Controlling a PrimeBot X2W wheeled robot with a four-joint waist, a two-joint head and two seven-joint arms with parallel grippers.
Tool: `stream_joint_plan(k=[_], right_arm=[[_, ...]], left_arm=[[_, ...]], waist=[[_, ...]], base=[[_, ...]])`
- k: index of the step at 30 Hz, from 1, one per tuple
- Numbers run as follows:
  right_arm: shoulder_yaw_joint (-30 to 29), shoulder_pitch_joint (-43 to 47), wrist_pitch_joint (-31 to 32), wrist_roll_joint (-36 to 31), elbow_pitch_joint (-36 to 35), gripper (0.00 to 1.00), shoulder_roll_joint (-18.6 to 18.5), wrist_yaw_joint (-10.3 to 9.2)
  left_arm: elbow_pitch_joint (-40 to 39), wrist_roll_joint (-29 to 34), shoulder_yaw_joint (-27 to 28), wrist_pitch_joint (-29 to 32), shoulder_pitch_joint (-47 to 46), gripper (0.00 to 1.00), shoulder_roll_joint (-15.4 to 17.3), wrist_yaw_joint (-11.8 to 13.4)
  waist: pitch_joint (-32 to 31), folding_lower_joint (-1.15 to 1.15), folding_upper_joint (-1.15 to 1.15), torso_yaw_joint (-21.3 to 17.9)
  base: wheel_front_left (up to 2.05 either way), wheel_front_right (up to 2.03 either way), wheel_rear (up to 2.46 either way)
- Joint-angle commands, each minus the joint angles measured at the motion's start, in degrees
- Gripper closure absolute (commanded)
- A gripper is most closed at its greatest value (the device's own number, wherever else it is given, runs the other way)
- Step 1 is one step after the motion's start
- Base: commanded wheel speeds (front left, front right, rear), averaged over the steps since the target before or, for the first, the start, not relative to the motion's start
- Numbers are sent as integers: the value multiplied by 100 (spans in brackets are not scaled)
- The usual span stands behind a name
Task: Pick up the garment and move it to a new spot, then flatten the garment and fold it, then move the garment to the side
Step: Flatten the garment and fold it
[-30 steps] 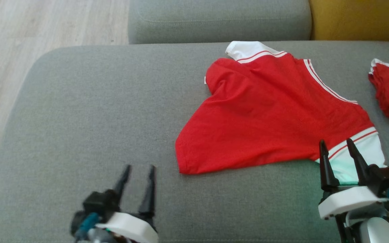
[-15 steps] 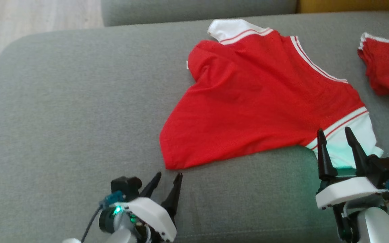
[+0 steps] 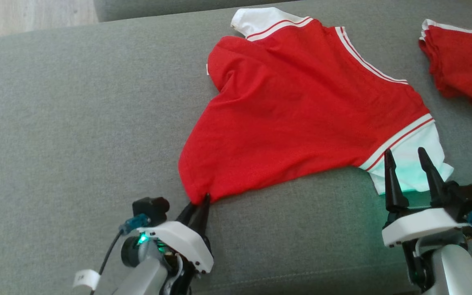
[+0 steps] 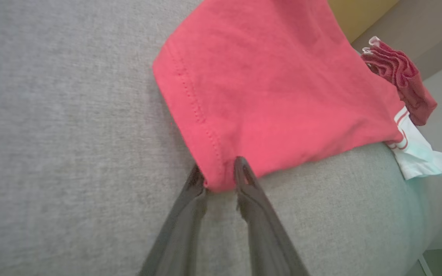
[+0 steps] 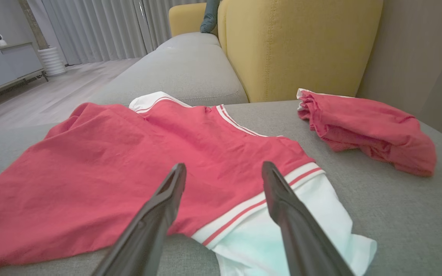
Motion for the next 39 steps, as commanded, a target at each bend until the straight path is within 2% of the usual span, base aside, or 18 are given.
stream_joint_plan(k=[1,2,3,9,20,29,30,32,34,37,38,39], right_arm=[[97,-182,-70,47,-157,0,-43,37],[88,-180,-73,45,-147,0,-43,37],[78,-178,-76,42,-134,0,-43,37],[-73,-132,40,-45,-6,0,-43,37],[-269,185,252,-176,499,0,-43,37],[-229,116,315,-88,1111,0,-43,37],[-201,86,326,-72,1199,12,-43,37],[-112,27,305,46,1345,49,-43,37],[-61,-46,252,117,1491,58,-43,37],[-35,-208,144,125,1695,62,-43,37],[-27,-260,119,132,1768,67,-43,37],[-21,-308,91,138,1836,76,-43,37]], left_arm=[[-74,-69,77,-84,-197,74,7,-25],[-48,-102,47,-115,-222,84,7,-29],[-26,-130,18,-151,-244,100,7,-37],[13,-231,81,-362,-308,100,7,26],[-647,-109,1245,-475,144,100,424,294],[-1010,84,1514,-477,534,100,381,287],[-1024,99,1513,-477,550,100,367,283],[-1044,123,1510,-477,568,100,343,268],[-1064,140,1527,-477,580,100,329,259],[-1088,163,1562,-477,589,100,317,254],[-1094,172,1572,-477,589,100,313,252],[-1104,183,1580,-477,586,100,309,249]], waist=[[0,-1,0,-14],[-4,-1,0,-19],[-8,-1,0,-20],[-47,-1,0,26],[-60,-1,0,184],[-72,-1,0,197],[-77,-1,0,206],[-83,-1,0,224],[-84,-1,0,222],[-77,-1,0,209],[-75,-1,0,207],[-74,-1,0,207]], base=[[0,0,0],[0,0,0],[0,0,0],[0,0,0],[0,0,0],[0,0,0],[0,0,0],[0,0,0],[0,0,0],[0,0,0],[0,0,0],[0,0,0]])
